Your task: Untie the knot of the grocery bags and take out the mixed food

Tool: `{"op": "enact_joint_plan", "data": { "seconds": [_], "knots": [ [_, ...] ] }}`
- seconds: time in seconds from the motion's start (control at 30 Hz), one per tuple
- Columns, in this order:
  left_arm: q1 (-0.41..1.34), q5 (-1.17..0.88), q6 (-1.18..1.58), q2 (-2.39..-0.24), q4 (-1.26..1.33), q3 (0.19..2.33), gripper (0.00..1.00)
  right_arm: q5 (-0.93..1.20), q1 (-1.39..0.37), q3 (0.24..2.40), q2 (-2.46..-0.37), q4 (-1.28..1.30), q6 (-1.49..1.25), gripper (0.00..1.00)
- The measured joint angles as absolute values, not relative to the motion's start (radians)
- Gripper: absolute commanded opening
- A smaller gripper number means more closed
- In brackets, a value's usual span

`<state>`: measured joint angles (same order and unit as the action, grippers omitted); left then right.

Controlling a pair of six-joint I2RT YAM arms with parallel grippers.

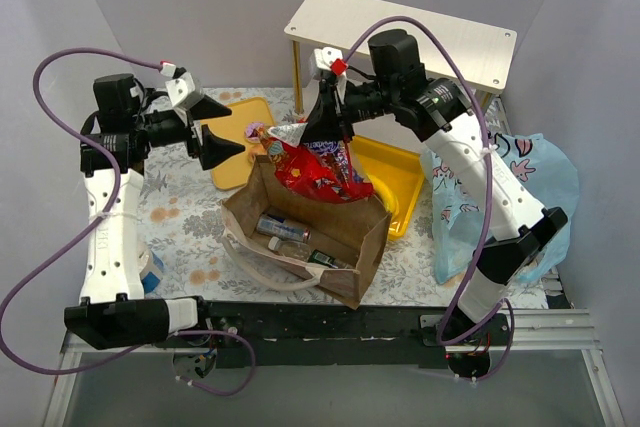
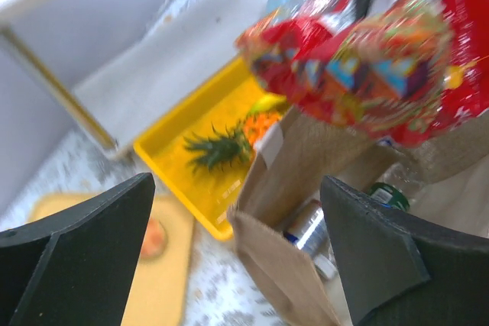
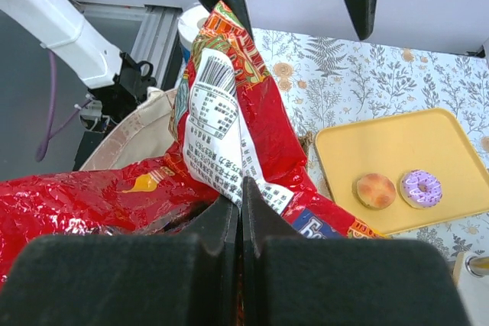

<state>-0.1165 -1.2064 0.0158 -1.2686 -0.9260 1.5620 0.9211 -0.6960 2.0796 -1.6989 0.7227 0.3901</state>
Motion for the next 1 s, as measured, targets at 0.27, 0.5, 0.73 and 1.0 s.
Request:
{"op": "enact_joint_plan", "data": {
  "seconds": [0.27, 0.5, 0.73, 1.0],
  "knots": [
    [0.046, -1.264, 0.137, -1.272, -0.656, 1.589, 0.79, 0.978, -0.688, 2.028, -1.700, 0.660, 0.328, 0.01],
    [0.085, -1.317, 0.247, -1.330, -0.552, 1.607, 0.25, 0.994, -0.671, 1.998, -1.704, 0.597, 0.282, 0.01],
    [0.155, -1.354, 0.307, -1.344, -0.498, 1.614, 0.00, 0.979, -0.667, 1.985, -1.715, 0.588, 0.266, 0.01],
    [0.169, -1.276, 0.336, -1.341, -0.440, 1.646, 0.56, 0.975, -0.667, 1.985, -1.760, 0.581, 0.262, 0.01]
  ]
}}
